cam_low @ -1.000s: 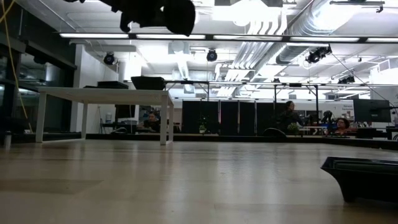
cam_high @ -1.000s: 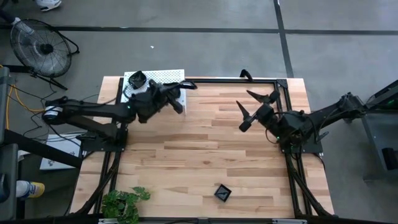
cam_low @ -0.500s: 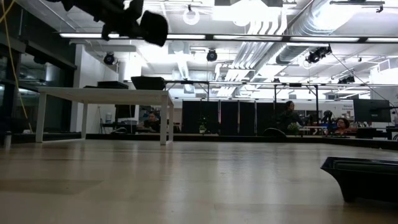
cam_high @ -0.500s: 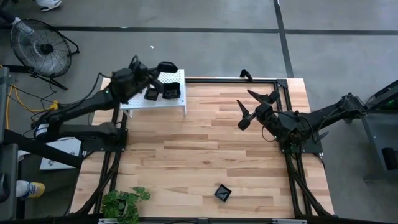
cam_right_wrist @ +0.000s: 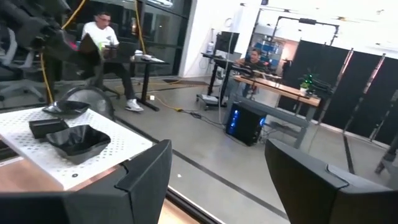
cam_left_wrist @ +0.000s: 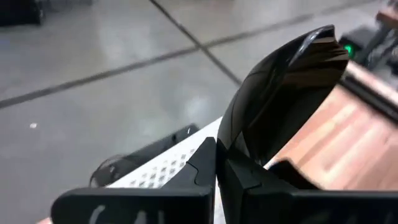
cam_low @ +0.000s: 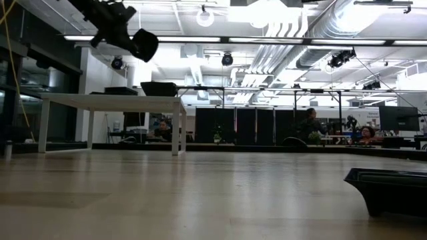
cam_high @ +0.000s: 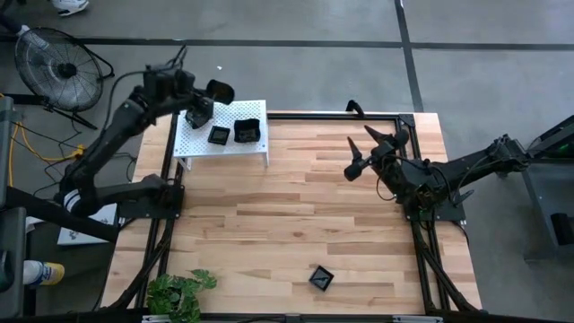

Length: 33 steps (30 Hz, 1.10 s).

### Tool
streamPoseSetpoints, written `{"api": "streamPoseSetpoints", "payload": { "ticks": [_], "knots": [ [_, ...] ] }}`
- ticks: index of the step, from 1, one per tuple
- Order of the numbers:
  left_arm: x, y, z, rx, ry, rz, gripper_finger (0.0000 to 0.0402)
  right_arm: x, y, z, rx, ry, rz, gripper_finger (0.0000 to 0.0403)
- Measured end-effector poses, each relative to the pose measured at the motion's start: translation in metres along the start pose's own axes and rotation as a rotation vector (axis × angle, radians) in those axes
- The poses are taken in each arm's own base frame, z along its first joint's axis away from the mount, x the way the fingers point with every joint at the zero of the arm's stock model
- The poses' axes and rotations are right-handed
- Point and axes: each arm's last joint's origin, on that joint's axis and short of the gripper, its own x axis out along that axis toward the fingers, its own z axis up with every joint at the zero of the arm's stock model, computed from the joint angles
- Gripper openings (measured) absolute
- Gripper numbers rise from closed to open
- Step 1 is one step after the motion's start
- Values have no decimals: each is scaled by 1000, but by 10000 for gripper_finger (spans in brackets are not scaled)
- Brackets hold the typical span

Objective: Pick & Place Mini shaped plates
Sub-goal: Stack the black leaf shaped plate on top of the black leaf shaped plate on the shelf

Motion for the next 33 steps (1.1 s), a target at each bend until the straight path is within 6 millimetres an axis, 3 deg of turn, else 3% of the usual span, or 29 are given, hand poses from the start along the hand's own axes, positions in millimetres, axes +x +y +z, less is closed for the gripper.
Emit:
{"api": "streamPoseSetpoints", "payload": {
  "ticks": [7, 11, 22, 33],
  "knots": [
    [-27, 16, 26, 109, 137, 41, 0, 0, -1, -1, 28, 10, -43, 254],
    [-27, 23, 33, 132, 225, 4, 0, 0, -1, -1, 22, 13, -45, 254],
    [-12, 29, 41, 102, 461, 5, 0, 0, 0, -5, -23, 23, -37, 255],
    [12, 21, 37, 19, 558, 212, 0, -4, 2, -10, -135, 39, -15, 255]
  ]
}}
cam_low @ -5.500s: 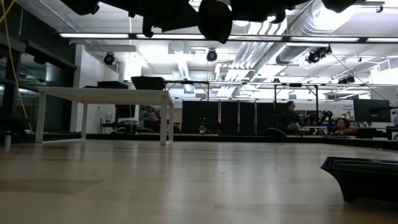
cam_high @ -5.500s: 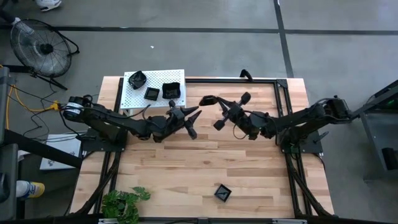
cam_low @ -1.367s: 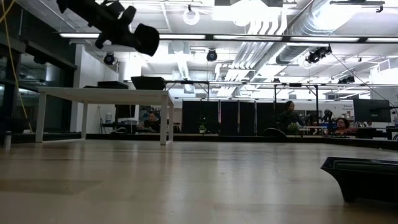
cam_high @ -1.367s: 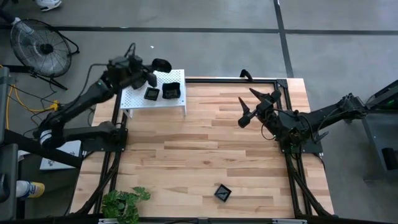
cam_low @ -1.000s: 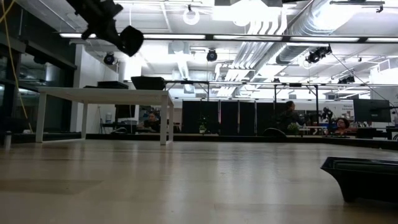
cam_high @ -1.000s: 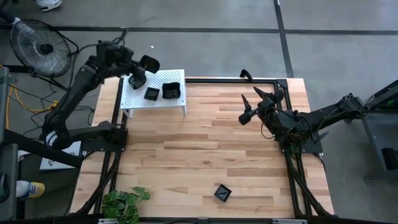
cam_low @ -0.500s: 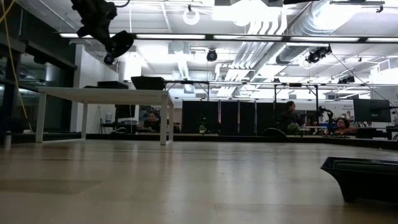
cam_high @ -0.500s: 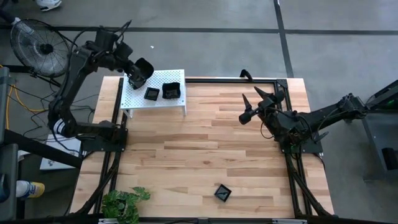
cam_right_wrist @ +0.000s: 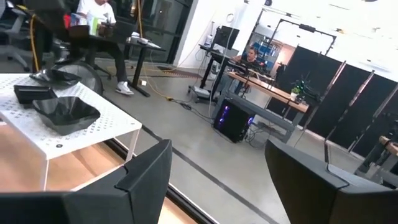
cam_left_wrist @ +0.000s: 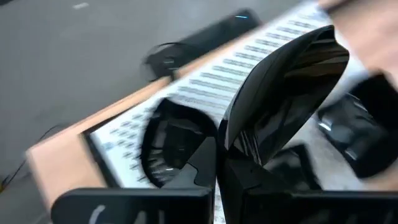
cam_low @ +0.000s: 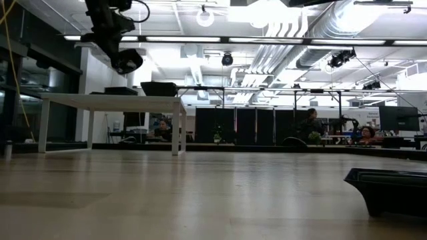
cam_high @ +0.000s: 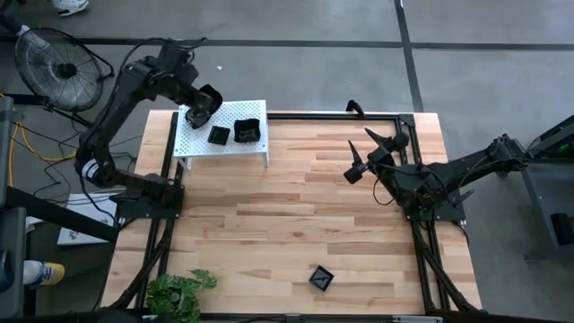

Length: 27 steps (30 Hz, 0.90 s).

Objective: Pick & Place Mini shaped plates
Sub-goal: Stack the black leaf shaped plate on top of the black leaf shaped plate on the shelf

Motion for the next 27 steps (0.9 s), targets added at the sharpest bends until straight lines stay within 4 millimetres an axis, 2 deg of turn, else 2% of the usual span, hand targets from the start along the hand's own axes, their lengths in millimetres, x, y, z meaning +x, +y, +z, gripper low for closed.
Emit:
{"api": "streamPoseSetpoints", "payload": {
  "ticks": [5, 12, 15, 20, 27],
  "knots": [
    [1, -14, 4, -199, -66, 167, 0, 0, 0, 0, -21, 1, -5, 255],
    [-11, -29, 3, -370, -190, 183, 0, 0, -2, 0, -115, 20, -69, 255],
    [-13, -33, -7, -446, -201, 188, 0, -1, -9, 1, -116, 30, -111, 255],
    [-11, -41, -31, -592, -318, 106, 0, -6, -30, 8, -62, 17, -113, 255],
    [17, -69, -67, -995, -678, -110, 0, -14, -63, 10, -34, -2, -78, 255]
  ]
}}
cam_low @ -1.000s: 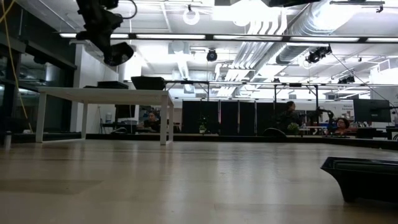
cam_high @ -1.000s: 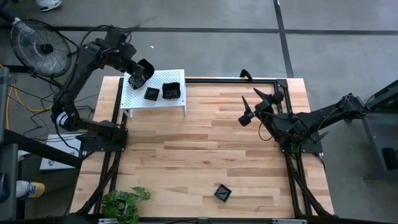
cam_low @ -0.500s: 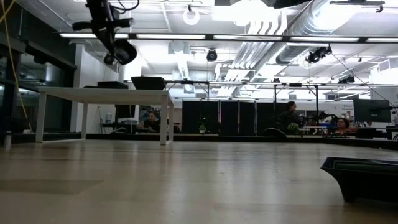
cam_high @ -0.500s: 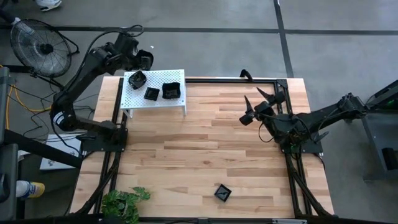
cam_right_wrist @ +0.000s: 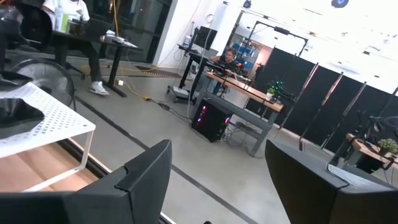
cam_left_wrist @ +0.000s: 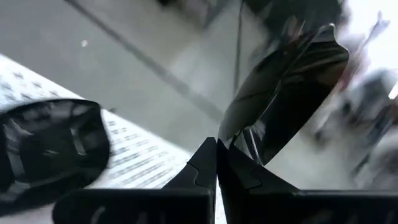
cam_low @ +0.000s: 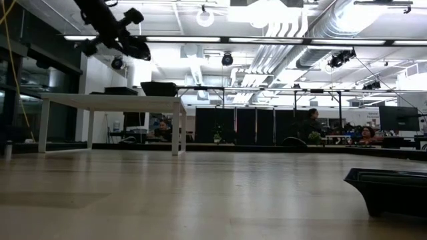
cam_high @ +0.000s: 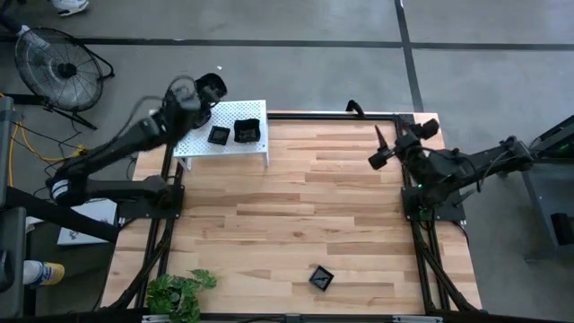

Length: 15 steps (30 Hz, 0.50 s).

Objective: Pick & Place Mini shaped plates
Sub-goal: Stack the black leaf shaped plate on top of the black leaf shaped plate on the shelf

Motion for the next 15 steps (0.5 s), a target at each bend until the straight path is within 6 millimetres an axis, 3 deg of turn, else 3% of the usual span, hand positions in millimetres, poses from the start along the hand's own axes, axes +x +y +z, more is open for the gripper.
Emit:
{"api": "streamPoseSetpoints", "payload": {
  "ticks": [8, 15],
  "knots": [
    [1, 9, -62, -391, -383, -46, 0, -2, -12, -2, -3, -1, 3, 255],
    [6, -2, -72, -553, -553, -87, 0, -2, -13, -1, -68, 1, -4, 255]
  ]
}}
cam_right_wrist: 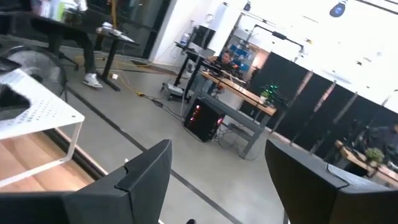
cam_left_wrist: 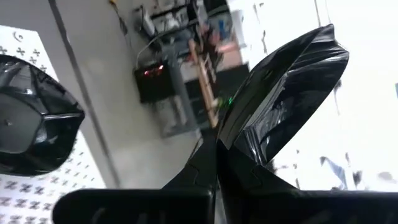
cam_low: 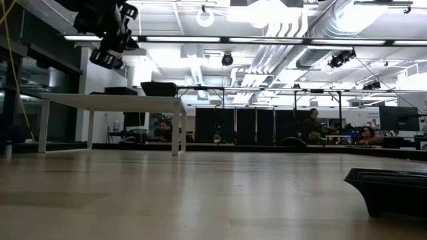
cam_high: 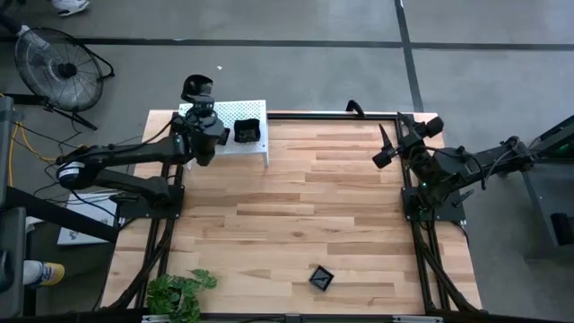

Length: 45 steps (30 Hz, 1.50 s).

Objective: Pick & Place Mini shaped plates
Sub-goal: Stack the black leaf shaped plate on top of the black leaf shaped plate on the shelf

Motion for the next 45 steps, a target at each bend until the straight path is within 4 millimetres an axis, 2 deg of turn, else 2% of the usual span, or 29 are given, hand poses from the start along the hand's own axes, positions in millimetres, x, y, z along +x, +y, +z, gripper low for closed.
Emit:
{"api": "streamPoseSetpoints", "payload": {
  "ticks": [6, 11, 14, 18, 23, 27, 31, 34, 38, 42, 45],
  "knots": [
    [2, -8, 2, -104, -133, -16, 0, 0, -7, 8, 113, 19, -78, 255],
    [15, -9, 5, -134, -197, -7, 0, 0, -14, 14, 67, 60, -146, 255],
    [20, -7, 3, -132, -188, -3, 0, -1, -18, 17, 65, 69, -156, 255],
    [22, -6, 0, -140, -160, -2, 0, -1, -24, 22, 187, 60, -161, 255],
    [28, -9, 4, 201, -51, 13, 0, -1, -26, 24, 243, 56, -163, 255],
    [50, -18, 20, 390, 115, -35, 0, -1, -26, 24, 241, 56, -163, 255],
    [74, -26, 32, 573, 385, -181, 0, -1, -25, 26, 265, 49, -159, 255],
    [86, -28, 38, 665, 578, -267, 0, 0, -20, 28, 252, 6, -119, 255],
    [87, -32, 39, 762, 660, -366, 0, 7, 2, 32, 259, -105, -23, 255],
    [84, -34, 38, 852, 667, -427, 0, 31, 33, 32, 261, -160, 20, 255],
    [79, -35, 37, 869, 694, -467, 0, 58, 51, 44, 267, -206, 73, 255]
  ]
}}
